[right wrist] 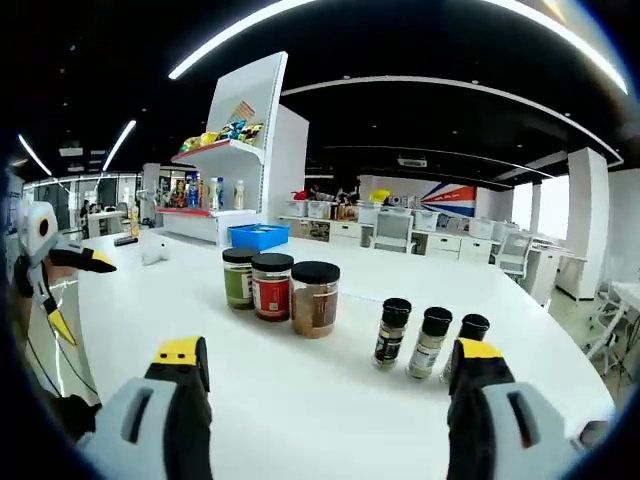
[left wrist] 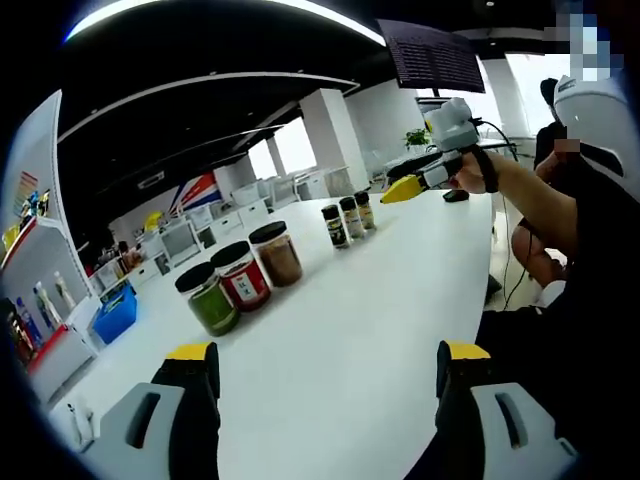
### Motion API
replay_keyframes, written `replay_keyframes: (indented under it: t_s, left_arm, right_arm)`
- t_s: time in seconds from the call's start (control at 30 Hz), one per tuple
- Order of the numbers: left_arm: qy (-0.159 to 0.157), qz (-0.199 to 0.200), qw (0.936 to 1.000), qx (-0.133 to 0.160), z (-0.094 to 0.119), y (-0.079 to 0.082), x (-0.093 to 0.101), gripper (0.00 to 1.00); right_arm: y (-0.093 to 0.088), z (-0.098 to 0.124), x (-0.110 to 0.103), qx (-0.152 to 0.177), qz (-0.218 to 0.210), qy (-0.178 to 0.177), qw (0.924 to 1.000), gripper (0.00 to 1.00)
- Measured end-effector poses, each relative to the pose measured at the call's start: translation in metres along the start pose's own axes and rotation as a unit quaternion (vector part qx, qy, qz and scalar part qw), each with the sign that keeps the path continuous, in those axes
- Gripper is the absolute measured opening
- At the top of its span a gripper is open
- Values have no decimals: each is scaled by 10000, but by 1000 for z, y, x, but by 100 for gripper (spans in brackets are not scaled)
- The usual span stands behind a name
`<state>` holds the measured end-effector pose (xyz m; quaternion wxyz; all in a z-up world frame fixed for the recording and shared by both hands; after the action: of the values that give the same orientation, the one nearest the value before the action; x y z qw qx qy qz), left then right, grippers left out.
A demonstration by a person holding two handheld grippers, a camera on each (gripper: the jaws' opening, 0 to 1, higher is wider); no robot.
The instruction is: Pick up the mixed condiments and ingredients on the table and sort them into separate groups
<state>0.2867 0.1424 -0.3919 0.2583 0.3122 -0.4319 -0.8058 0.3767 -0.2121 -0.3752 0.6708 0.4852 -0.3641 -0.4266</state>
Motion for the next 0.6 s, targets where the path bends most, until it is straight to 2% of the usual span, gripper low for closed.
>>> replay_keyframes:
  t_s: [0.2, 0.27, 0.43, 0.5, 0.6]
  left_arm:
    - [208, -19, 9998, 73, 4, 6, -10, 89]
    - [277, -39, 9996, 88, 5, 8, -12, 89]
    - [338, -66, 9994, 77, 4, 12, -14, 89]
    - [346, -69, 9993, 82, 4, 13, -14, 89]
    - [343, -50, 9993, 112, 4, 15, -13, 89]
  right_arm:
    - [-10, 33, 13, -196, -81, 10, 9998, 97]
    - [-12, 44, 15, -215, 95, -31, 9997, 97]
    - [-24, 70, 14, -697, 571, 64, 9959, 97]
    - [-26, 78, 13, -726, 568, 120, 9957, 97]
    - [-27, 87, 11, -670, 320, 315, 9967, 97]
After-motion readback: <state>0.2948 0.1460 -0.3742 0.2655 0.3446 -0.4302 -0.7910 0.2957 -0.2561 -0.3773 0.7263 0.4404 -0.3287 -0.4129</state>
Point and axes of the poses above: the point that each gripper's makers call its tool centre point, and the gripper's own axes: z roughly backward along the fingers, x roughly to its right, y roughly out of its top, the point moved 8 cm from there along z, roughly backward along the fingers, and after that the axes turned 5 degrees about -x, right-handed, at the moved point
